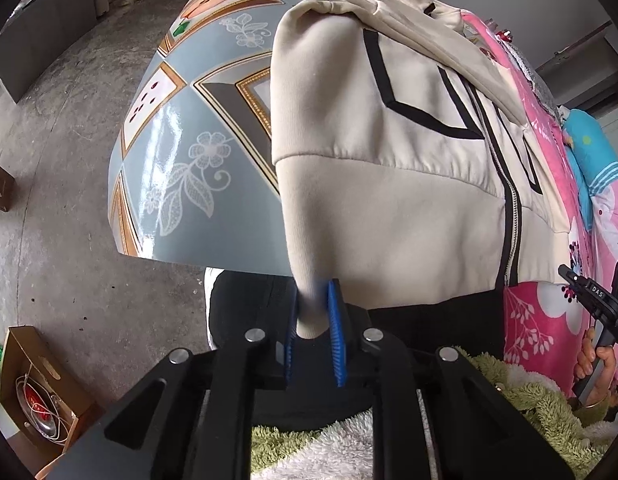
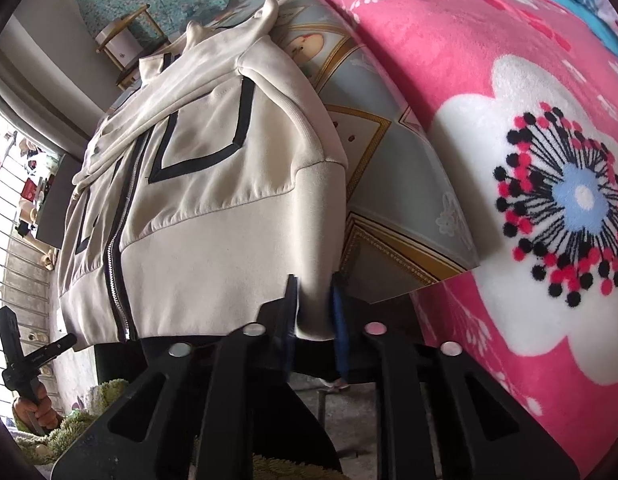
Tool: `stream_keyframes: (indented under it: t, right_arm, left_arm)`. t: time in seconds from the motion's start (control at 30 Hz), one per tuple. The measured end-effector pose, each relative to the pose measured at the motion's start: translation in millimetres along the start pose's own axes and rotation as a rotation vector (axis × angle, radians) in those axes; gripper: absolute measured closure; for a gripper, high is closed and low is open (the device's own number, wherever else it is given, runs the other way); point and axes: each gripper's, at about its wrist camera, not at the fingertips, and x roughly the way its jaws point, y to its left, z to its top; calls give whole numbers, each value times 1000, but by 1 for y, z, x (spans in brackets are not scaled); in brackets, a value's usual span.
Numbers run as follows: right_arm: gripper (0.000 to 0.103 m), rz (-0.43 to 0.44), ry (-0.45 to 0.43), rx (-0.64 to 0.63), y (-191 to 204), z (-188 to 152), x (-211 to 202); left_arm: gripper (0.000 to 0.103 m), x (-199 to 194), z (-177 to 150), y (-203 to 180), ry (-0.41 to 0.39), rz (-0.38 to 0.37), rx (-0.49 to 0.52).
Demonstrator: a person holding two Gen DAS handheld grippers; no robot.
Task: Fold large clothes
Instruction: 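Grasp the hem with the right tool and lift it toward the collar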
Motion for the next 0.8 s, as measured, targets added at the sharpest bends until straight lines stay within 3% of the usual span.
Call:
stream_keyframes:
  t: [0.17, 0.43, 0.8]
  right_arm:
    - [97, 34, -49, 4, 6, 2, -18]
    - [98, 137, -141, 16, 17, 30, -51]
    - [98, 217, -224, -18, 45, 136, -34]
  left_arm:
    - [98, -27, 2, -12, -81, -67, 32]
    - [99, -74, 44, -14, -216, -315, -45]
    - [99, -71, 150, -9, -332, -343, -104]
